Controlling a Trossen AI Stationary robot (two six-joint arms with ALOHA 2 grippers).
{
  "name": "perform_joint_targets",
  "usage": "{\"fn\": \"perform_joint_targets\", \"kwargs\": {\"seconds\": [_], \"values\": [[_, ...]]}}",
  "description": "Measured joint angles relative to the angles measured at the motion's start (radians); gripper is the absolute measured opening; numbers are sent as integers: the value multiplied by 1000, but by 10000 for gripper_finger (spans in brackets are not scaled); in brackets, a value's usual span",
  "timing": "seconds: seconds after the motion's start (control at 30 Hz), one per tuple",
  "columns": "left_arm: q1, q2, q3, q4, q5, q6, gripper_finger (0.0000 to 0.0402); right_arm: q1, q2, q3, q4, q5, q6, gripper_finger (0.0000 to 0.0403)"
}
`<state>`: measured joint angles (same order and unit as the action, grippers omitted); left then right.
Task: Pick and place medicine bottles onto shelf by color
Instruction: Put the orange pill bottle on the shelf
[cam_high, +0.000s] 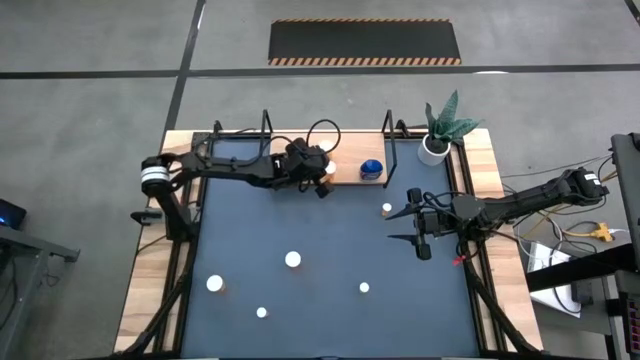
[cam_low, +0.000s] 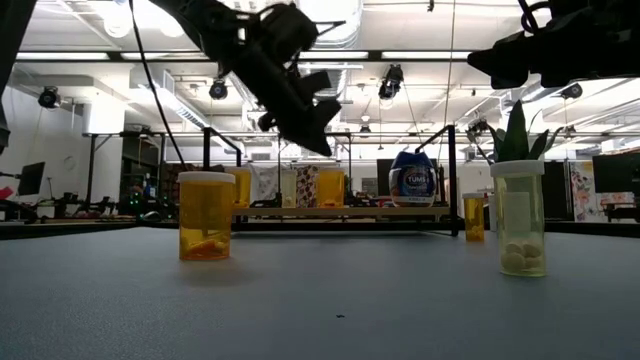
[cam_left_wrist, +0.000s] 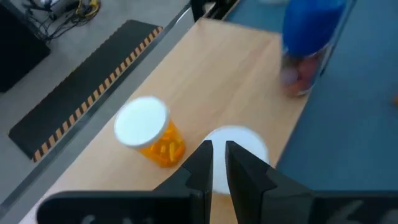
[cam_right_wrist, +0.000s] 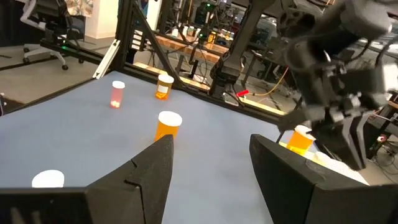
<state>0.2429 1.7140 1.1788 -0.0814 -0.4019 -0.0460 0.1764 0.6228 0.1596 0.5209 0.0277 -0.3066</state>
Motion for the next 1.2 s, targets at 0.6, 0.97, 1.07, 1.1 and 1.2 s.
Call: {"fn": "perform_joint_targets", "kwargs": {"seconds": [0.6, 0.97, 1.07, 1.1, 1.2], "values": [[-402, -225, 6, -13, 7, -177, 26, 0, 0, 0, -1, 0, 19, 203], [-628, -225, 24, -331, 29, -538, 44, 0, 0, 0, -1, -1, 32, 203], [-632, -226, 26, -463, 85, -703, 70, 0, 0, 0, -1, -1, 34, 203], [-632, -225, 25, -495, 114, -736, 81, 0, 0, 0, -1, -1, 34, 203], [-631, -225, 25, -557, 161, -801, 119, 0, 0, 0, -1, -1, 37, 203]]}}
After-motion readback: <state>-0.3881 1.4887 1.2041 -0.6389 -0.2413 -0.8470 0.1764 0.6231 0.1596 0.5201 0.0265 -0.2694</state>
